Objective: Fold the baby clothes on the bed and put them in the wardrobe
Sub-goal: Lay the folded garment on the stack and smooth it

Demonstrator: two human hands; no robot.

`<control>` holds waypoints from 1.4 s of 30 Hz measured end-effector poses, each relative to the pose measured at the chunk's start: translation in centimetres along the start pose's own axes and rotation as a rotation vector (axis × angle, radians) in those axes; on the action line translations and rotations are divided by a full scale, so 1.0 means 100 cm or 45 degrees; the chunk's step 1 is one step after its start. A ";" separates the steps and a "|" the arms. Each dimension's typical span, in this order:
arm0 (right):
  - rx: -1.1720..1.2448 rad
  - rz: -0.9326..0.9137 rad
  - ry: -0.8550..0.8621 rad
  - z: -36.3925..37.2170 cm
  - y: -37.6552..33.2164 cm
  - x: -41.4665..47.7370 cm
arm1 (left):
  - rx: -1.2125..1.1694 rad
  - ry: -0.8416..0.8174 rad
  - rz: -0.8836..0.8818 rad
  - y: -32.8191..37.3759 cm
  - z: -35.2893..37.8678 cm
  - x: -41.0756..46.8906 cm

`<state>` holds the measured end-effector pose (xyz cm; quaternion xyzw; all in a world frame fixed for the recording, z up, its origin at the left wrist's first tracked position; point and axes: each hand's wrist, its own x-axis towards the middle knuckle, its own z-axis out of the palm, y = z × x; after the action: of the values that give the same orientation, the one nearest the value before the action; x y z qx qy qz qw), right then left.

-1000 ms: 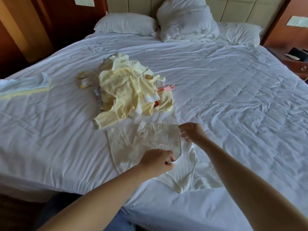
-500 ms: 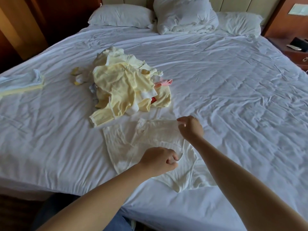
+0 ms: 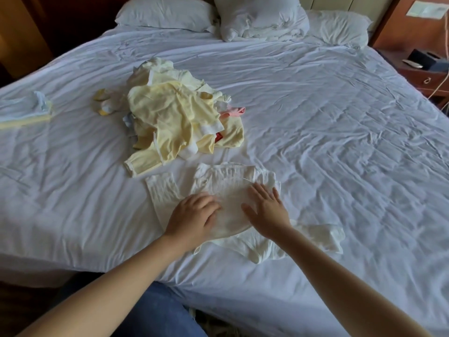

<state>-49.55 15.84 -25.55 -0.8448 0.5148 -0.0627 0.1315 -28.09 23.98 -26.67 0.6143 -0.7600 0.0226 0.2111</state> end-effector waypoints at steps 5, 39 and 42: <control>-0.265 0.006 -0.039 0.027 0.002 -0.019 | 0.104 -0.487 -0.207 -0.017 0.007 -0.020; 0.081 -0.470 -0.050 -0.002 -0.112 -0.005 | -0.253 -0.061 -0.011 -0.056 -0.042 -0.081; 0.039 -0.519 -0.079 -0.006 -0.130 0.019 | -0.208 -0.017 0.025 -0.061 -0.039 -0.086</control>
<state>-37.67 19.71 -21.29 -0.9310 0.3278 -0.0698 0.1448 -19.79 31.62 -27.49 0.5876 -0.7667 -0.0414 0.2554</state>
